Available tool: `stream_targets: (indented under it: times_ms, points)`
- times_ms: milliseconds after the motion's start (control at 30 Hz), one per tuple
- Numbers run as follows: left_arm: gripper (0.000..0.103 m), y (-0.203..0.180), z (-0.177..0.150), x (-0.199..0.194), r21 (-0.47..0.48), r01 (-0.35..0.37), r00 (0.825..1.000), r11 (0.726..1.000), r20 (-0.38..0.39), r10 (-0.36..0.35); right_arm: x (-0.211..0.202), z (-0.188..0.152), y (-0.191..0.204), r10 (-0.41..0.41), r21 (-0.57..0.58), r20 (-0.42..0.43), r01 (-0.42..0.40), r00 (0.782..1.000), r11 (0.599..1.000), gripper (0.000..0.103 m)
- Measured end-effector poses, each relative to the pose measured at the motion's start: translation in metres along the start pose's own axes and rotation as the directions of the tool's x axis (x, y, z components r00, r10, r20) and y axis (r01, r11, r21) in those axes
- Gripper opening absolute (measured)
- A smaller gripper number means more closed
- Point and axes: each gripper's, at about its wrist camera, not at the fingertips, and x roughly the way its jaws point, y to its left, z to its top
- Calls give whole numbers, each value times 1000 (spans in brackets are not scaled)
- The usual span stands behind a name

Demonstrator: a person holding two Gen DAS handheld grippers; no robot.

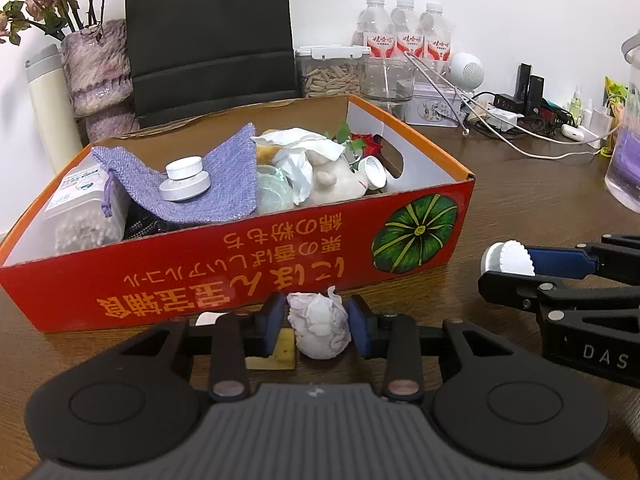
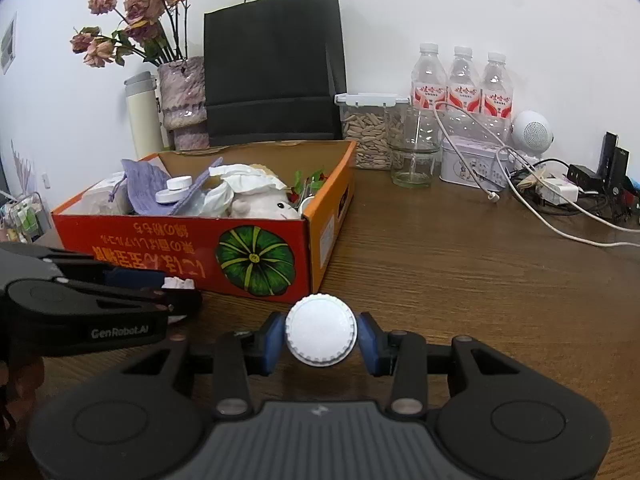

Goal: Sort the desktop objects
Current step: 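Carry the tissue and large white cap up over the box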

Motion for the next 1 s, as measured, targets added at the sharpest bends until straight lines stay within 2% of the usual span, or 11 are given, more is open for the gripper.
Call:
stream_targets:
  times_ms: [200, 267, 300, 533, 767, 1000]
  points:
    - [36, -2, -2, -2, -5, -2, 1000, 1000, 0, 2, -1, -2, 4, -3, 9, 0, 3, 1000, 1000, 39]
    - [29, -2, -2, -2, 0, -13, 1000, 1000, 3, 13, -1, -2, 5, -6, 11, 1, 6, 1000, 1000, 39]
    - [22, -2, -3, -3, -3, -8, 1000, 1000, 3, 8, -2, -2, 5, -6, 15, 2, 6, 1000, 1000, 39]
    - [20, 3, -5, -12, -27, 7, 1000, 1000, 25, -6, -4, -3, 8, -21, 38, 13, 21, 1000, 999, 39]
    - [20, 17, -4, -37, -57, 35, 994, 998, 104, -29, -9, -2, 16, -1, 74, 38, -2, 999, 997, 39]
    - [20, 41, 6, -67, -86, 43, 978, 995, 206, -24, -22, 13, 40, 11, 49, 129, -17, 992, 999, 39]
